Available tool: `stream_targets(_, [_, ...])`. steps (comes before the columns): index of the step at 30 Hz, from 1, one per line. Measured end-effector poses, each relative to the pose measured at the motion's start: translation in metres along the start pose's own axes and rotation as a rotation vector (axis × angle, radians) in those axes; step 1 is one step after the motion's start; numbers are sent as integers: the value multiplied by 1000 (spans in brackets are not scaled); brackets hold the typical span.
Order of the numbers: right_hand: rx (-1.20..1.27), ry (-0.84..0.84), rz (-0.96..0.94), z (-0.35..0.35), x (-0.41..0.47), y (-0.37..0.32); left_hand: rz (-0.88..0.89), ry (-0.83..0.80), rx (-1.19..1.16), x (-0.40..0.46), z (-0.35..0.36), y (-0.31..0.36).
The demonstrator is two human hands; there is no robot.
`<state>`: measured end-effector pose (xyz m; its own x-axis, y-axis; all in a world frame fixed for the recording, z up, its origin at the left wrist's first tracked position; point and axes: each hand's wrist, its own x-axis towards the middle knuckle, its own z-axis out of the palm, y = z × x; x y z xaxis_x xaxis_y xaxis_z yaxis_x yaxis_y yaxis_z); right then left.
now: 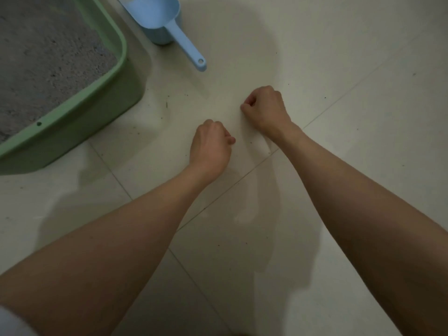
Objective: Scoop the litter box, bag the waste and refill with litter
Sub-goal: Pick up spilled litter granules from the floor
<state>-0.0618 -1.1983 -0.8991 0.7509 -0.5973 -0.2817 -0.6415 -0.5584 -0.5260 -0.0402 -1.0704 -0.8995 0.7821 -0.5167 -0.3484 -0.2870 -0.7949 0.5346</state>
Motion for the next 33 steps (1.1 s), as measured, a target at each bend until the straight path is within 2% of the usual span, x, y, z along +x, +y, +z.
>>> stream_targets(3, [-30, -11, -15, -1, 1, -1, 18, -58, 64, 1, -4, 4])
stream_targets(5, [133, 1, 55, -5, 2, -1, 1, -83, 6, 1, -10, 5])
stream_targets(6, [315, 5, 111, -7, 0, 0, -37, -84, -82, 2, -13, 3])
stream_targets(8, [826, -9, 261, -15, -6, 1, -165, -64, -376, 3, -20, -5])
stream_targets(10, [1266, -87, 399, -21, -13, 7, -272, -21, -624, 5, -29, -16])
stream_targets(13, [1441, -156, 427, -23, -21, 10, -336, -37, -789, 7, -42, -27])
stream_targets(16, [1314, -106, 439, -22, -22, 7, -370, -20, -785, 8, -50, -35])
stream_targets(20, [520, 16, 259, -15, -23, 8, -537, 169, -664, 8, -61, -55])
stream_targets(22, [265, 47, 185, -10, -26, 7, -567, 238, -598, 8, -65, -66])
stream_targets(25, [164, 75, 185, -2, -28, 8, -587, 288, -528, 6, -68, -78])
stream_targets(33, [158, 129, 150, 6, -29, 3, -599, 321, -537, 4, -69, -95])
